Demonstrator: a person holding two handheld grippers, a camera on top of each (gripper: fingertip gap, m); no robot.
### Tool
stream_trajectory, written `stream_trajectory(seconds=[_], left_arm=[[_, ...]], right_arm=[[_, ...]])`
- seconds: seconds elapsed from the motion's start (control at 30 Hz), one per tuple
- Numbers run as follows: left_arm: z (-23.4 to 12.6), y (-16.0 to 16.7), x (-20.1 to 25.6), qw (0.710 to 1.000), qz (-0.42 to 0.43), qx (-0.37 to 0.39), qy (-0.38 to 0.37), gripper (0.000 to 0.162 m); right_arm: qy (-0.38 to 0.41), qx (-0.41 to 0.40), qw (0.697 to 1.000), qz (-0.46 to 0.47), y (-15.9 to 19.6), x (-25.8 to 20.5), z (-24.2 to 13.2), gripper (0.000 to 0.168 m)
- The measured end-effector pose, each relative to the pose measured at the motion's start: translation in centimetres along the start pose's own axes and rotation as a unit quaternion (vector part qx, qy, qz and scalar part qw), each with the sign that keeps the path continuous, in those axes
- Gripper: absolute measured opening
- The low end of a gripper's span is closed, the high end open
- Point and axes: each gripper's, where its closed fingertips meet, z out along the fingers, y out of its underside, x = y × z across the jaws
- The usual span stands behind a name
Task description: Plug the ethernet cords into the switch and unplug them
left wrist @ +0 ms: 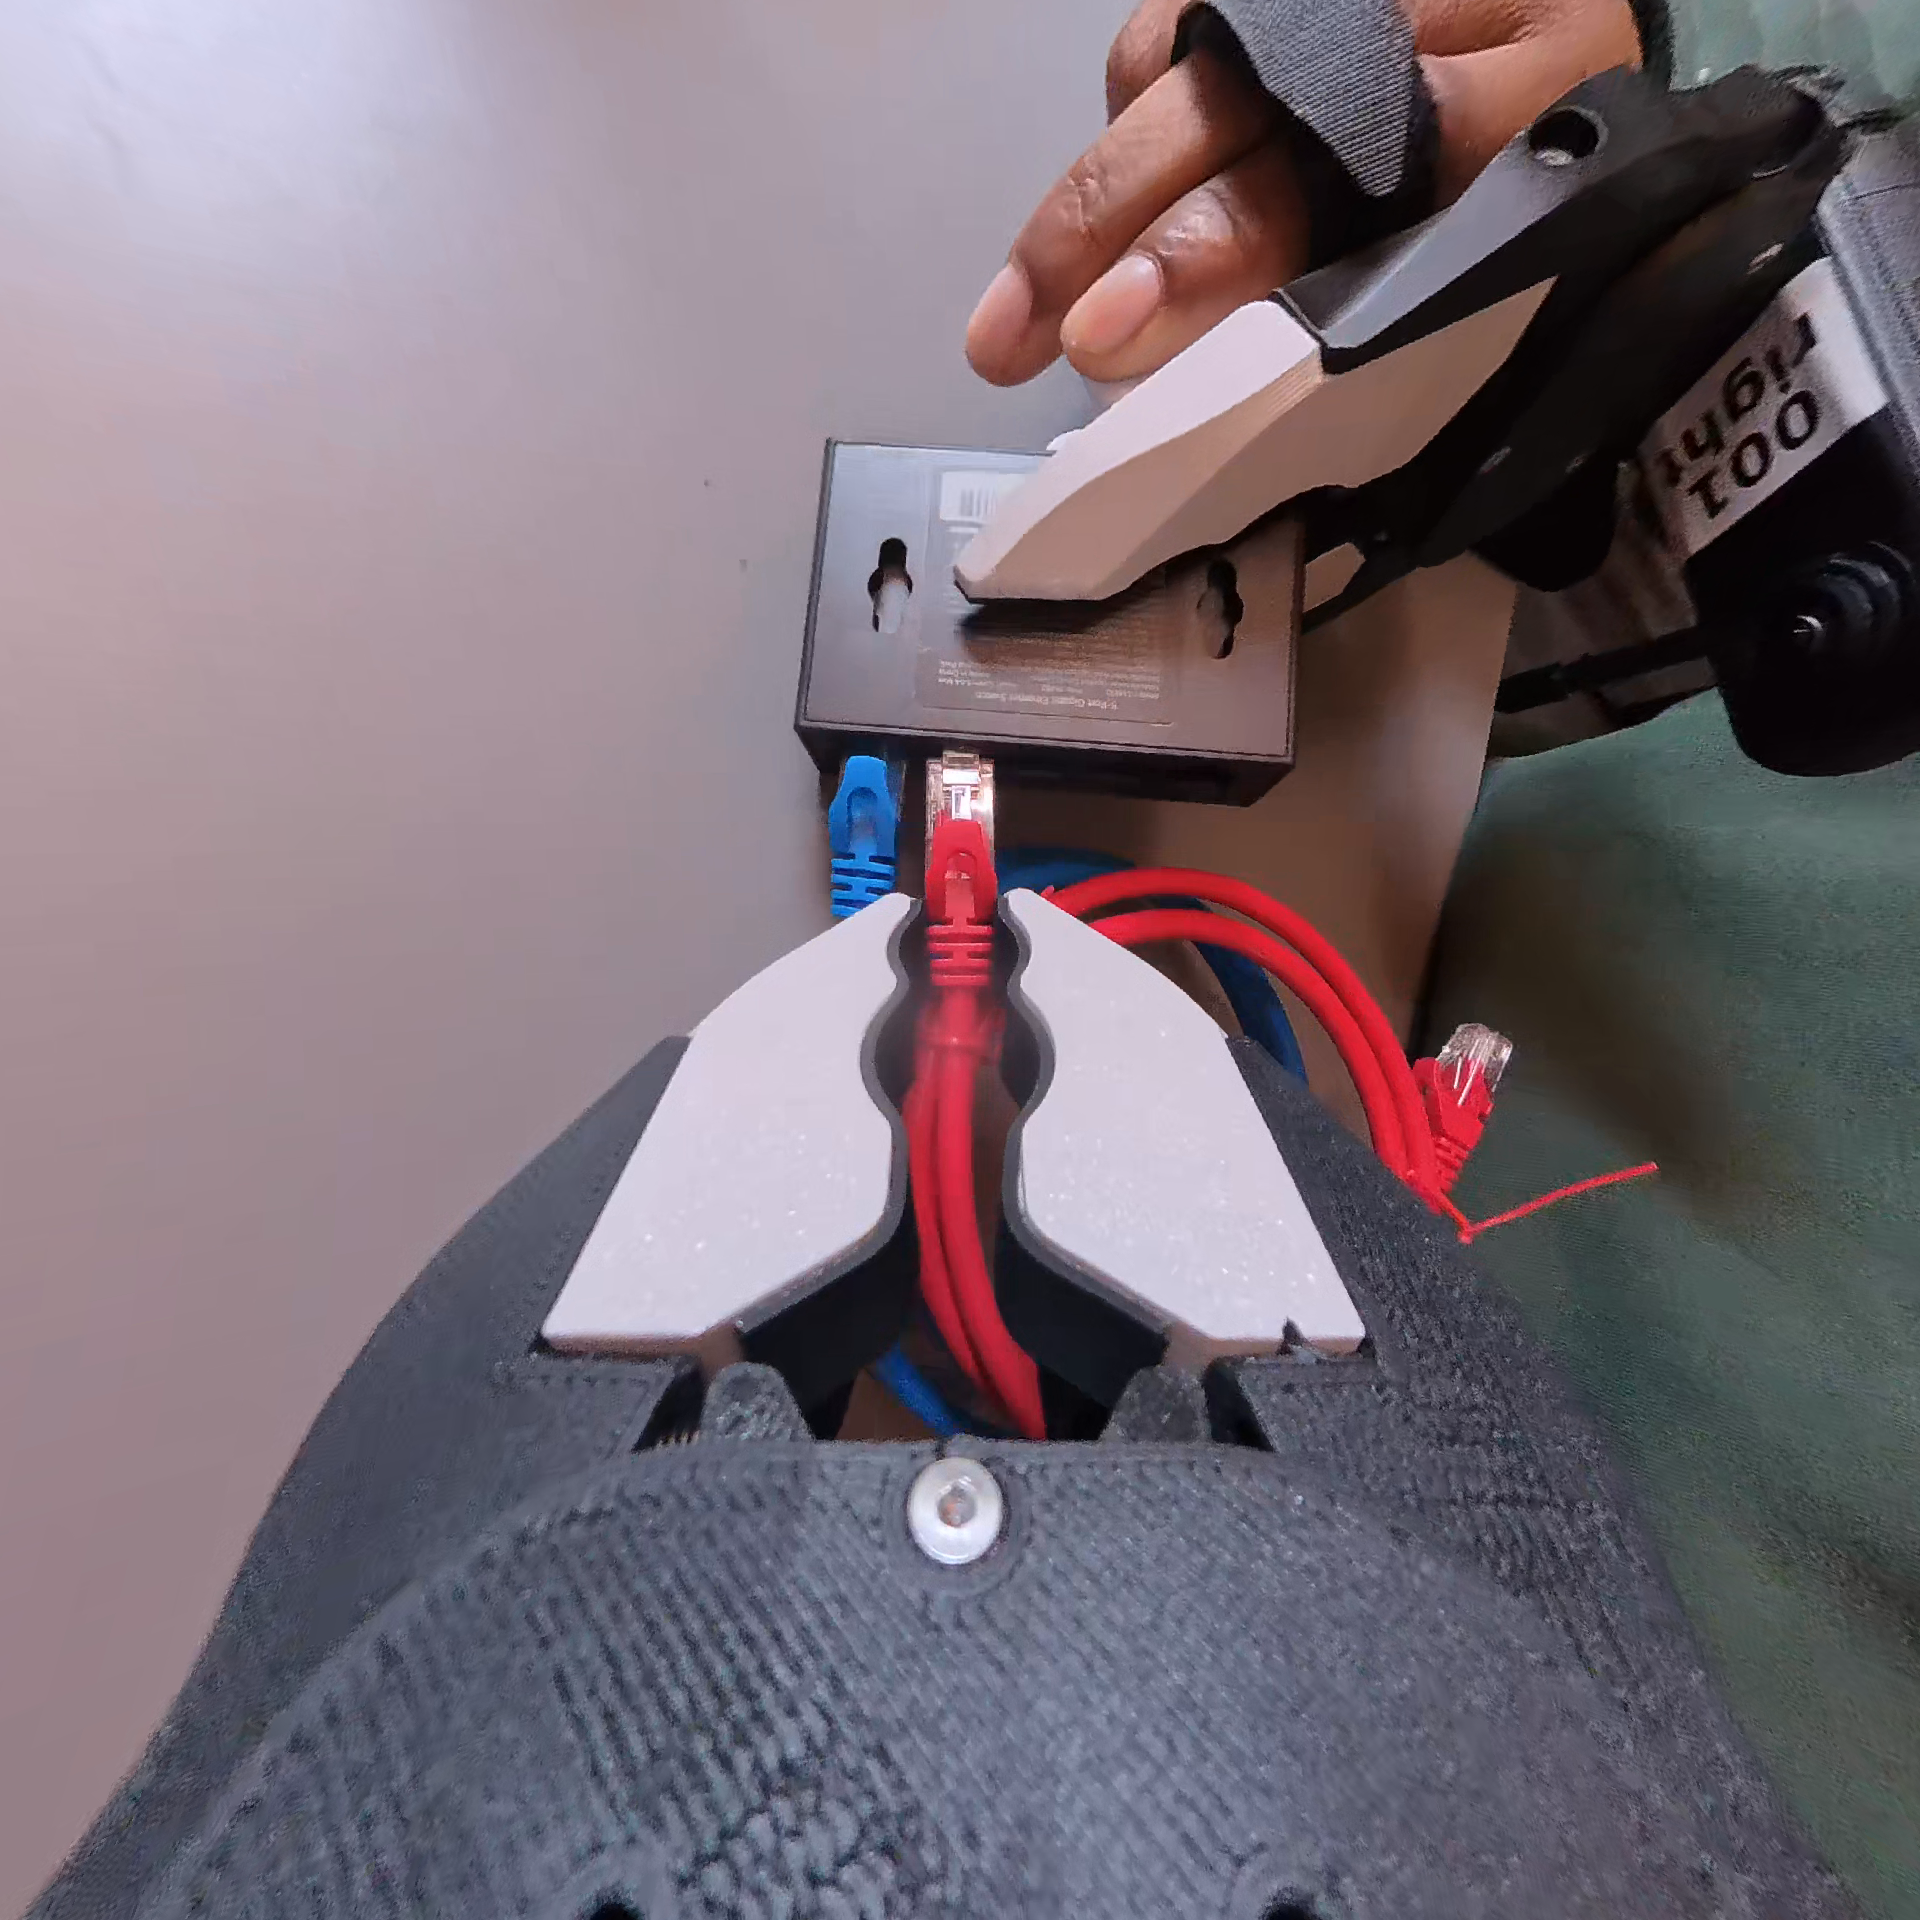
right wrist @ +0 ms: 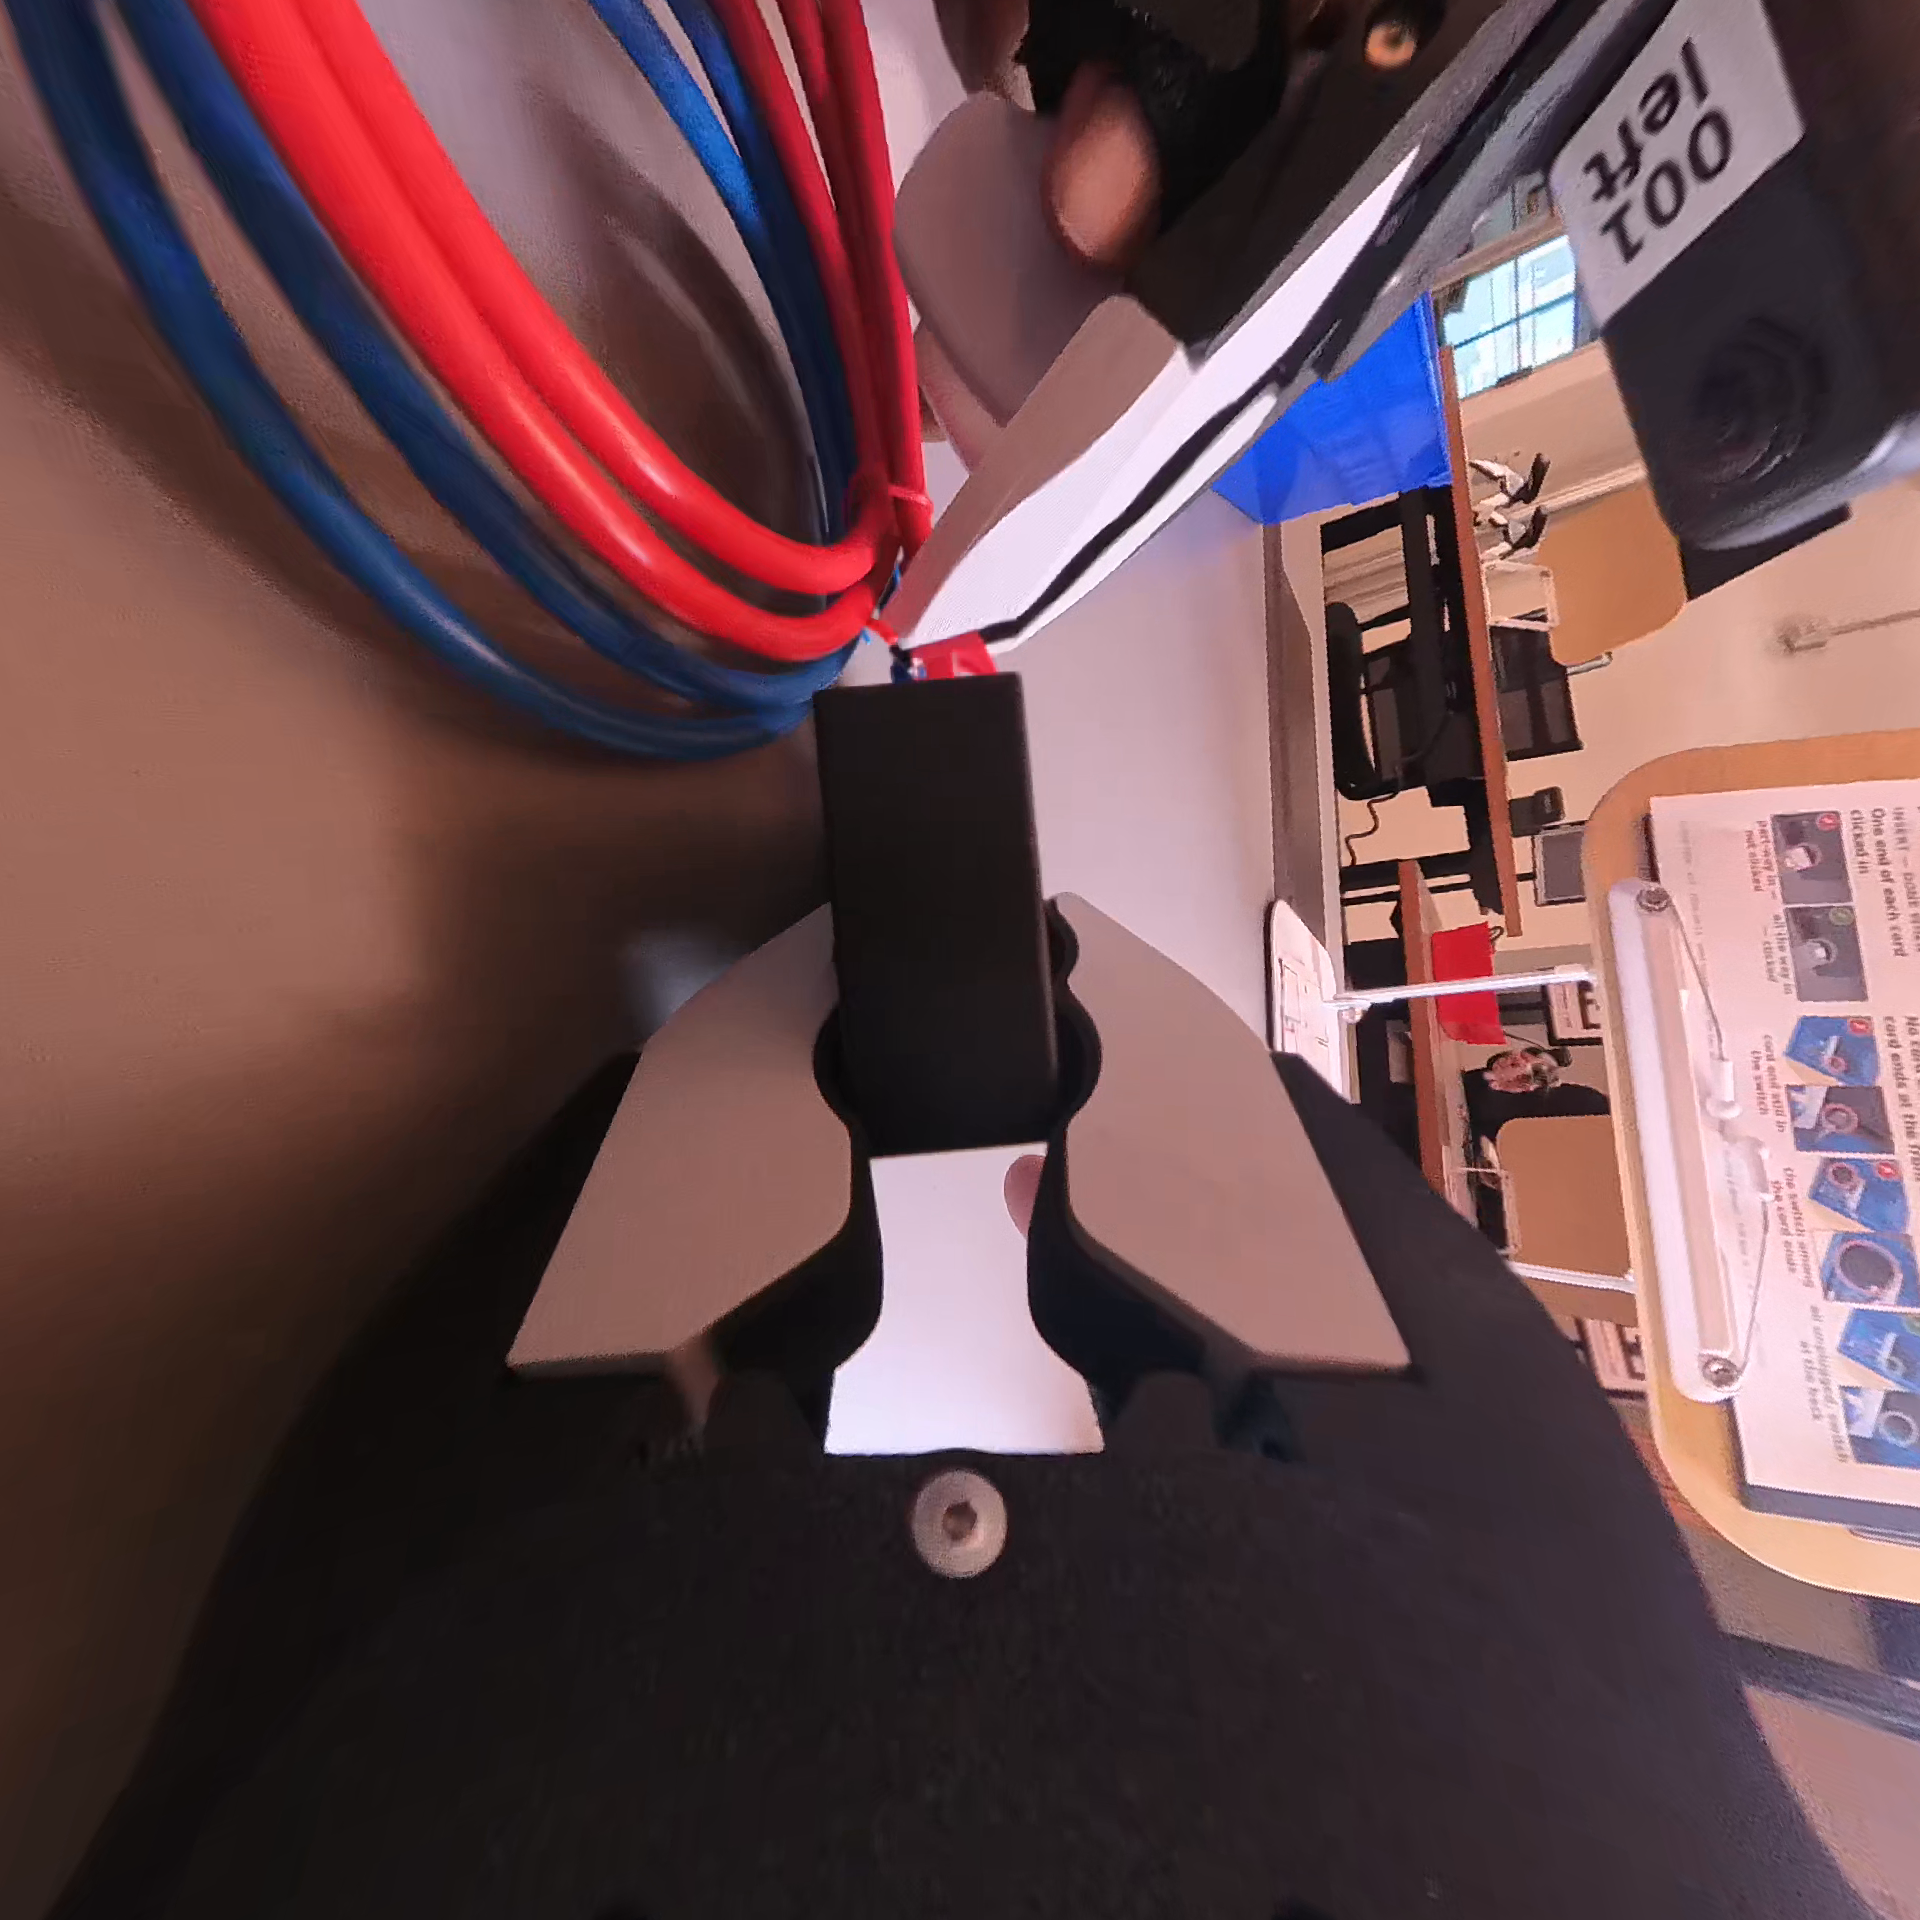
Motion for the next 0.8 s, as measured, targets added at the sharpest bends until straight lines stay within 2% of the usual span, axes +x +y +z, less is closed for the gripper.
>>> stream_trajectory(seconds=[0.17,0.33,0.53,0.67,0.8], left_arm=[[0.0,0.1,-0.1,0.999,-0.020,-0.021,0.019,0.012],[0.2,0.2,0.1,0.996,-0.011,-0.047,0.077,0.012],[0.4,0.1,0.0,0.994,-0.017,-0.057,0.087,0.012],[0.4,0.0,-0.1,0.993,-0.032,-0.050,0.099,0.013],[0.3,0.0,-0.2,0.992,-0.037,-0.049,0.108,0.012]], right_arm=[[-0.010,0.024,0.999,0.027,-0.8,0.0,0.0,0.030],[-0.019,0.049,0.999,0.014,-1.6,-0.2,-0.2,0.030],[-0.014,0.033,0.999,0.000,-1.1,0.0,-0.2,0.031],[-0.007,0.000,0.999,-0.047,0.1,-0.1,0.2,0.035],[-0.019,0.001,0.999,-0.043,0.8,0.7,0.5,0.047]])
